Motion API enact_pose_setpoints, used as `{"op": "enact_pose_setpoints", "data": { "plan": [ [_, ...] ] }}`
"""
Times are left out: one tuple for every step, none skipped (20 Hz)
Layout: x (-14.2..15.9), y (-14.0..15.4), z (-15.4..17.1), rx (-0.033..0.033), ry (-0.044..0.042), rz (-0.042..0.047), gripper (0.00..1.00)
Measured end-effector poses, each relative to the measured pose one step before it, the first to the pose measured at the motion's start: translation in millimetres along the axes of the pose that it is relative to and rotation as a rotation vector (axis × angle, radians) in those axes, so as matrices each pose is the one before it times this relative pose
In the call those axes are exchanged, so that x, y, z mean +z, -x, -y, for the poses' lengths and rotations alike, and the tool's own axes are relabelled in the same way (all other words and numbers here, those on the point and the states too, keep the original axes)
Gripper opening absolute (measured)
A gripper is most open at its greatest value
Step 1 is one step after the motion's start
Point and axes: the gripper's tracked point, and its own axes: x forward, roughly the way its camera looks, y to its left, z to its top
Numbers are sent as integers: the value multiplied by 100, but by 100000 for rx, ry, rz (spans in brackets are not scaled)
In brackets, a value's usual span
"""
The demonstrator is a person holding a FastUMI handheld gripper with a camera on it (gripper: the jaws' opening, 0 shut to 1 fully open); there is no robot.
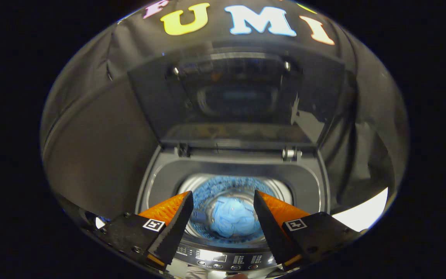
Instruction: Put the clothes into the washing machine and then close the washing machine lid.
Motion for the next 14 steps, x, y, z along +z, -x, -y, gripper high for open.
{"op": "enact_pose_setpoints", "data": {
  "plan": [
    [1965,1599,-296,1348,562,7113,97],
    [2122,1189,-430,1175,-73,7716,97],
    [2080,970,-319,1448,-418,7108,96],
    [1734,1008,-172,638,-143,5049,96],
    [2119,1158,-308,85,4,3366,96],
    [2062,1230,-414,799,-361,3073,96],
    [1553,436,-239,276,-749,3297,96],
    [982,103,-43,350,-984,2782,96],
    [1082,12,-148,244,-847,2322,96],
    [615,-331,-29,-106,-487,1258,96],
    [443,-577,178,-398,127,92,96],
    [364,-589,167,-323,-140,-100,96],
    [623,-755,69,-322,-595,-145,96],
    [820,-868,-3,-336,-677,191,96]
  ]
}}
